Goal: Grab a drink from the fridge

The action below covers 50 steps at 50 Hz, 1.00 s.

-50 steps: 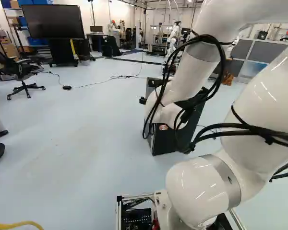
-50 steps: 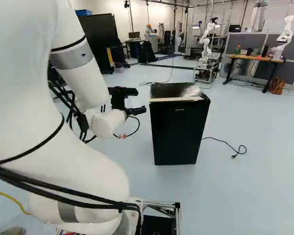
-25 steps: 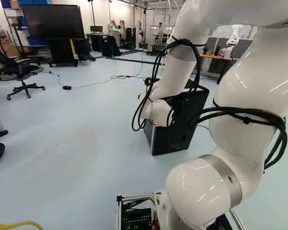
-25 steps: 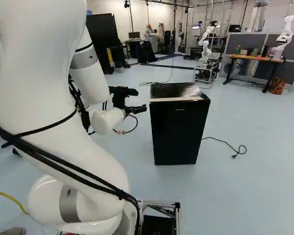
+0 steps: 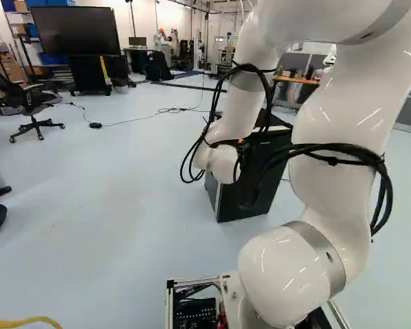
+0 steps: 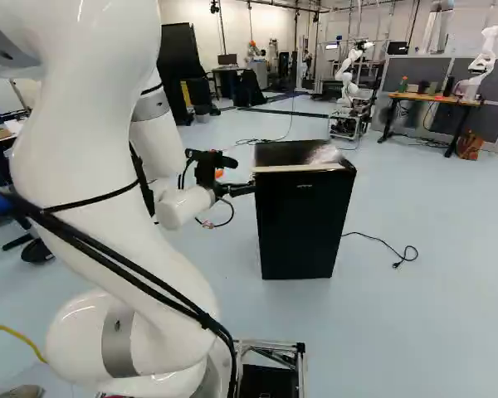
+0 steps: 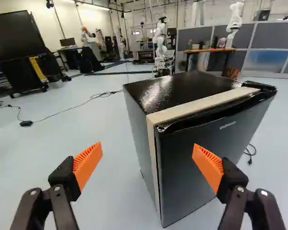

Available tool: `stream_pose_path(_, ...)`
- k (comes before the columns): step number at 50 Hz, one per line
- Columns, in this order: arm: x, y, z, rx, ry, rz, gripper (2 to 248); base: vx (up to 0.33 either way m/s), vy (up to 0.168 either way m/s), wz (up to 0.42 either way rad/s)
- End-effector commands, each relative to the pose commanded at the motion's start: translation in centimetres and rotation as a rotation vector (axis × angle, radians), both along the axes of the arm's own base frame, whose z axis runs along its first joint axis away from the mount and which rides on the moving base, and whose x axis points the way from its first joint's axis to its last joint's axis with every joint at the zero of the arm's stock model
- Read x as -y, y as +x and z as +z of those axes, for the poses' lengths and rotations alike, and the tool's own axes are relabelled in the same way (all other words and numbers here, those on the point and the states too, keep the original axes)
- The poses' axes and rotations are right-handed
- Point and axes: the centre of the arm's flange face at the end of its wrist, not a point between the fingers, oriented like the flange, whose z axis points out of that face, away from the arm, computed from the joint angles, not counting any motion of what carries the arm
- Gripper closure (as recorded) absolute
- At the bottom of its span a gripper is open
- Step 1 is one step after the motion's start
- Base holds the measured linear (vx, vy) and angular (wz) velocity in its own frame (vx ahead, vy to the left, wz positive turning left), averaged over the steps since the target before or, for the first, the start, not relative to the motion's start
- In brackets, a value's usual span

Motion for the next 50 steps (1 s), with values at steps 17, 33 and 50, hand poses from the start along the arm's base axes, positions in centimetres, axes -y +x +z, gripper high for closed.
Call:
stream_pose_path(17, 0.1, 1.0, -1.5, 0.014, -0.015, -0.103, 3, 0.0, 0.0, 0.0)
stream_pose_path(33, -0.9, 2.5, -3.3, -0.009, -0.024, -0.104, 3, 0.0, 0.0, 0.0)
stream_pose_path(50, -2.0, 4.3, -5.5, -0.036, -0.03, -0.122, 3, 0.0, 0.0, 0.0)
